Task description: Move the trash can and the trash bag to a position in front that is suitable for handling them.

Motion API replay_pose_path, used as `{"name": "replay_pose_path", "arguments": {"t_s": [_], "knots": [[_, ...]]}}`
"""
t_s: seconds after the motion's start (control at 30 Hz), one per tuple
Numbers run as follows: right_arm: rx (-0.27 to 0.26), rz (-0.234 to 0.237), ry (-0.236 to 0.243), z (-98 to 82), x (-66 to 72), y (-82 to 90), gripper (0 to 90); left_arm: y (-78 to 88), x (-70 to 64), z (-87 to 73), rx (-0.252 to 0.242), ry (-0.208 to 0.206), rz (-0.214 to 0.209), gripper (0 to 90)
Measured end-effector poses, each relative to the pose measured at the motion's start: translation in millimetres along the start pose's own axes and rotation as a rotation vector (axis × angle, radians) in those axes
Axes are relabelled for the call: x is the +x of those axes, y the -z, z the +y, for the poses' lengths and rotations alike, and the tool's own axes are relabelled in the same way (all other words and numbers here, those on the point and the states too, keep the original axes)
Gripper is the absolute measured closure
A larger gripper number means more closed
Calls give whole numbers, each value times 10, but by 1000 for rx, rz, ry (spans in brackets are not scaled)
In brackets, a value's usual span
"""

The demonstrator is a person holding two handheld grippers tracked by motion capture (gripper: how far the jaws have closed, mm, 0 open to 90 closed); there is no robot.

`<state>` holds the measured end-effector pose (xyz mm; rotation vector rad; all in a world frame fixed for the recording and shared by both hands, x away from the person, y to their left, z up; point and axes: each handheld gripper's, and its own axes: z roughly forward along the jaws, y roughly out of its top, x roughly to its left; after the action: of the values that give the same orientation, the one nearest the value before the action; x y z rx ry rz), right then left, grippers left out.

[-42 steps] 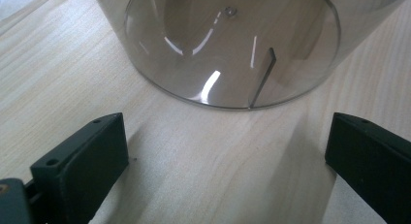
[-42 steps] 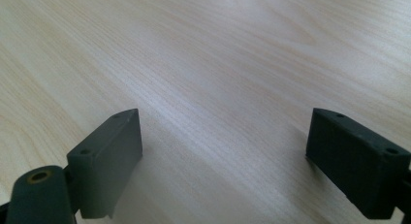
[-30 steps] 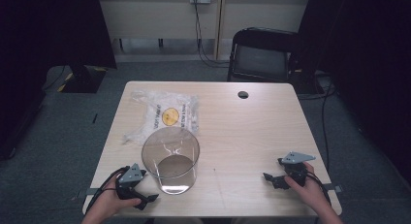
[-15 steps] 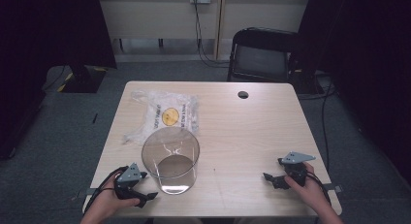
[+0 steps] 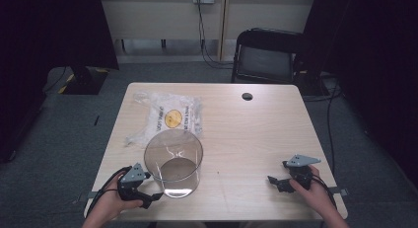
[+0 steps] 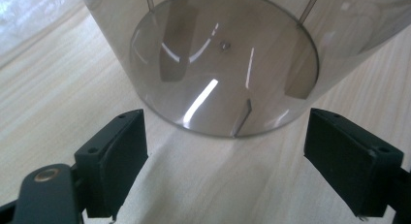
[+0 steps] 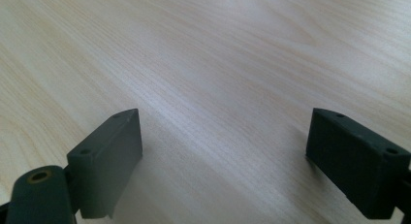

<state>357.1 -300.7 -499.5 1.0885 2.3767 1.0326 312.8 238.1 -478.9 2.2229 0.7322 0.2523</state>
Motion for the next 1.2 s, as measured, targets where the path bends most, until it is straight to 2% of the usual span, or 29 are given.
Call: {"name": "replay_pose_path", "arguments": {"t_s": [0.03, 0.27, 0.43, 0.87, 1.2], "knots": [[0, 0, 0, 0, 0, 0, 120, 10, 7, 13, 0, -11, -1, 150], [1, -2, -1, 0, 2, 1, 120, 19, -7, 57, -6, -13, -8, 151], [0, -3, -2, -1, 3, 1, 120, 19, -24, 99, -2, -35, -11, 149], [0, -5, -4, -2, 5, 1, 120, -9, -42, 143, 22, -33, -6, 135], [0, -6, -5, -2, 6, 1, 120, -127, -90, 270, 32, -19, -1, 131]]}}
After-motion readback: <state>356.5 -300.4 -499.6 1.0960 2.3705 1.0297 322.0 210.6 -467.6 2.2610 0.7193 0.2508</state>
